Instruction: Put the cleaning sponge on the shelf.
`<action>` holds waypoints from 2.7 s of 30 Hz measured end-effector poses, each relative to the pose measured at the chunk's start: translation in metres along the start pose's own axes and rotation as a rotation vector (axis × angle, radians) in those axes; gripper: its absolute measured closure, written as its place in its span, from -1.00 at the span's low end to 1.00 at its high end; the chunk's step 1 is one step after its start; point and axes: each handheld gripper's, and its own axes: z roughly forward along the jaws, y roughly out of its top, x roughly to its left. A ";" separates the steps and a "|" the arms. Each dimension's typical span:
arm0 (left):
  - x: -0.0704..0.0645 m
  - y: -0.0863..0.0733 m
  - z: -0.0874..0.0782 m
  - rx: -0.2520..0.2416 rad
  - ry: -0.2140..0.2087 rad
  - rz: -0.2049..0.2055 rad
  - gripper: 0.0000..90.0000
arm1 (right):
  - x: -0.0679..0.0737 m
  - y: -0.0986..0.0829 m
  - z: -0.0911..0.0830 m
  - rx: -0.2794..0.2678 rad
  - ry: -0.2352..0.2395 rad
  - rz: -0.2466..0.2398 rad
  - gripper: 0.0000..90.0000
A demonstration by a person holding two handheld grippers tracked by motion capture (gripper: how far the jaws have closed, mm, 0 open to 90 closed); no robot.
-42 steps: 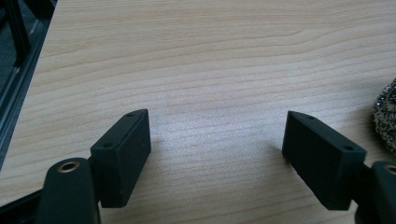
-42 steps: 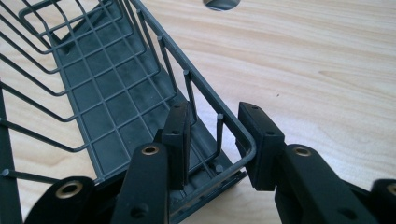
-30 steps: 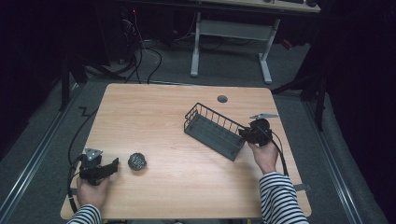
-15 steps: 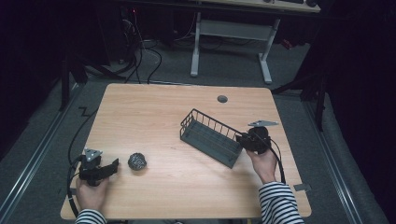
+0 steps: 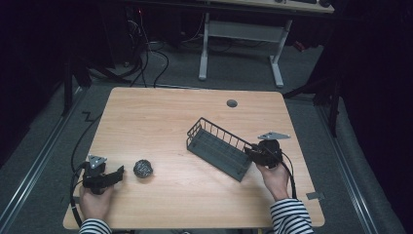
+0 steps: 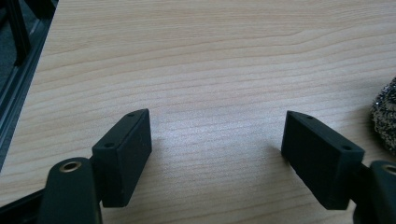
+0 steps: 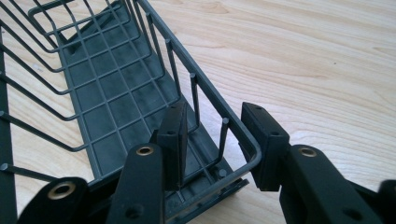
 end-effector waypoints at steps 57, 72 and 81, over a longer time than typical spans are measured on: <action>-0.001 0.000 0.000 0.005 0.000 0.006 -0.47 | -0.056 -0.097 -0.035 -0.120 -0.032 0.171 0.07; -0.001 0.002 0.002 0.017 -0.021 0.028 -0.61 | -0.043 -0.102 -0.008 -0.046 -0.146 0.097 -0.07; 0.002 0.003 0.001 0.027 -0.046 0.039 -0.63 | -0.041 -0.100 -0.004 -0.020 -0.172 0.071 -0.17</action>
